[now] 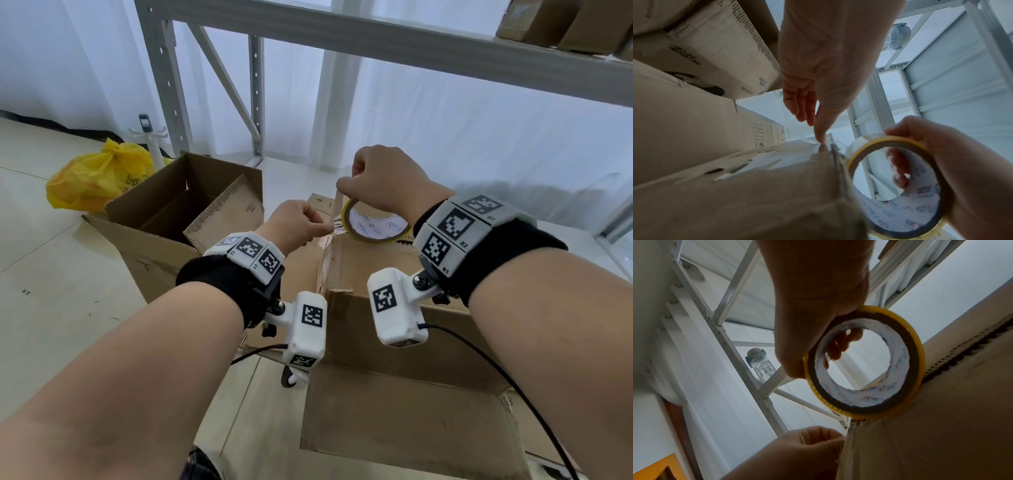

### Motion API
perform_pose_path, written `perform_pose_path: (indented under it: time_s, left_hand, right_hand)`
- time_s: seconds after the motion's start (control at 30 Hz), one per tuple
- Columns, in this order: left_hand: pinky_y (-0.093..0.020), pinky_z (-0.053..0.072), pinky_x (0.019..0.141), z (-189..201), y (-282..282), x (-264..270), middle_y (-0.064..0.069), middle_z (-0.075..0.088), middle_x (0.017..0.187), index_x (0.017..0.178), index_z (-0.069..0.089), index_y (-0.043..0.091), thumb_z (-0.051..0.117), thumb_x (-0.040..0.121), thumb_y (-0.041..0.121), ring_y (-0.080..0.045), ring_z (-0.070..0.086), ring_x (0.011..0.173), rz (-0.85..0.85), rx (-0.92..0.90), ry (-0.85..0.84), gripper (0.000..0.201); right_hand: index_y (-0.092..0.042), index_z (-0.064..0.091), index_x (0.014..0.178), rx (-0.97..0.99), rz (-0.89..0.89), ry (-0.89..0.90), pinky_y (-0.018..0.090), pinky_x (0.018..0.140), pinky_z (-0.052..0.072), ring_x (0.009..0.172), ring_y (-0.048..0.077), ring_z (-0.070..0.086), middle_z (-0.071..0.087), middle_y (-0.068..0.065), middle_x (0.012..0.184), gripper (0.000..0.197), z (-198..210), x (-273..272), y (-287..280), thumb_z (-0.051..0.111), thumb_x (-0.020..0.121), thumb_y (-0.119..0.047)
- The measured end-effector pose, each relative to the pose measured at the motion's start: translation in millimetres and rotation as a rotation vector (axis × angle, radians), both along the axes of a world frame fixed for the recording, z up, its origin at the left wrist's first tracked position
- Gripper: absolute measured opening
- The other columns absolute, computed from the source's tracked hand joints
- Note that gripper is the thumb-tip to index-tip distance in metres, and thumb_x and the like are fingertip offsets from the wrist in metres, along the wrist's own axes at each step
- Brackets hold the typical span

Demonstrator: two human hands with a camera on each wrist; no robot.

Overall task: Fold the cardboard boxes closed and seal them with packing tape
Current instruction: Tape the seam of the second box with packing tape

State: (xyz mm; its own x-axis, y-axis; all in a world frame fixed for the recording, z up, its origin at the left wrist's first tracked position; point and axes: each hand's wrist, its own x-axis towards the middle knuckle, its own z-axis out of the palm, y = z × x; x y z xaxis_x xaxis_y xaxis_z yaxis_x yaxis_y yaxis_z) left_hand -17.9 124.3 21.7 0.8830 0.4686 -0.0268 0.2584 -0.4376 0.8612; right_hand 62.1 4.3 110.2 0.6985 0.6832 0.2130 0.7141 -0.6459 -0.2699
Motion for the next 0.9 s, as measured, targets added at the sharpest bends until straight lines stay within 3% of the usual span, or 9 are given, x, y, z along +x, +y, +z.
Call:
perform_pose_path:
  time_s: [0.1,0.17,0.27,0.37,0.5,0.77,0.9]
  left_hand:
    - [-0.019,0.04,0.057,-3.9,-2.0,-2.0,0.001,0.06,0.077,0.086,0.063,0.011,0.07,0.084,0.023,-0.008,0.052,0.067,-0.02,0.032,0.03,0.014]
    - [-0.018,0.046,0.062,-0.1,-2.1,-2.2,-0.001,0.064,0.079,0.089,0.065,0.009,0.069,0.085,0.02,-0.008,0.057,0.07,-0.009,-0.007,-0.038,0.012]
    - [-0.023,0.058,0.068,13.2,-4.5,-2.4,-0.013,0.069,0.088,0.098,0.065,0.0,0.062,0.091,0.014,-0.014,0.067,0.075,0.02,-0.271,-0.101,0.016]
    - [-0.027,0.059,0.071,22.7,-7.6,-5.0,-0.017,0.071,0.094,0.097,0.066,-0.002,0.053,0.096,0.016,-0.021,0.071,0.081,0.02,-0.427,-0.035,0.022]
    - [-0.031,0.059,0.075,27.2,-10.6,-8.8,-0.018,0.071,0.096,0.095,0.065,0.0,0.046,0.1,0.02,-0.024,0.071,0.085,-0.001,-0.456,-0.01,0.028]
    - [-0.034,0.056,0.082,27.1,-13.6,-12.8,-0.016,0.069,0.102,0.108,0.061,-0.001,0.04,0.102,0.025,-0.028,0.068,0.095,-0.009,-0.443,0.045,0.034]
    - [-0.034,0.054,0.087,25.1,-14.8,-14.7,-0.015,0.069,0.105,0.109,0.063,0.0,0.041,0.102,0.028,-0.027,0.066,0.101,-0.022,-0.473,0.056,0.036]
  right_hand:
    - [-0.015,0.055,0.085,0.007,0.004,0.003,0.025,0.055,0.034,0.08,0.018,0.053,0.052,-0.005,0.075,0.021,-0.9,0.3,-0.6,0.058,0.08,-0.035]
    - [-0.014,0.056,0.085,0.018,0.01,0.007,0.024,0.054,0.034,0.079,0.018,0.053,0.052,-0.006,0.075,0.02,-0.7,0.3,-1.2,0.059,0.08,-0.034]
    - [-0.012,0.058,0.087,0.053,0.029,0.028,0.023,0.054,0.035,0.074,0.015,0.051,0.052,-0.006,0.074,0.019,-0.1,0.9,-3.2,0.061,0.08,-0.029]
    - [-0.009,0.062,0.088,0.085,0.048,0.014,0.021,0.055,0.036,0.07,0.012,0.05,0.052,-0.006,0.072,0.02,-0.8,1.3,-5.4,0.062,0.081,-0.028]
    - [-0.007,0.063,0.091,0.088,0.051,0.001,0.021,0.055,0.036,0.071,0.014,0.051,0.053,-0.005,0.071,0.023,-2.6,0.6,-5.9,0.062,0.081,-0.028]
    - [-0.008,0.063,0.092,0.091,0.037,-0.018,0.02,0.056,0.035,0.079,0.017,0.052,0.057,0.0,0.08,0.023,-4.0,0.2,-7.4,0.061,0.082,-0.029]
    - [-0.009,0.062,0.089,0.085,0.019,-0.03,0.021,0.054,0.033,0.076,0.017,0.051,0.053,-0.004,0.072,0.021,-5.1,-1.3,-6.6,0.059,0.083,-0.029]
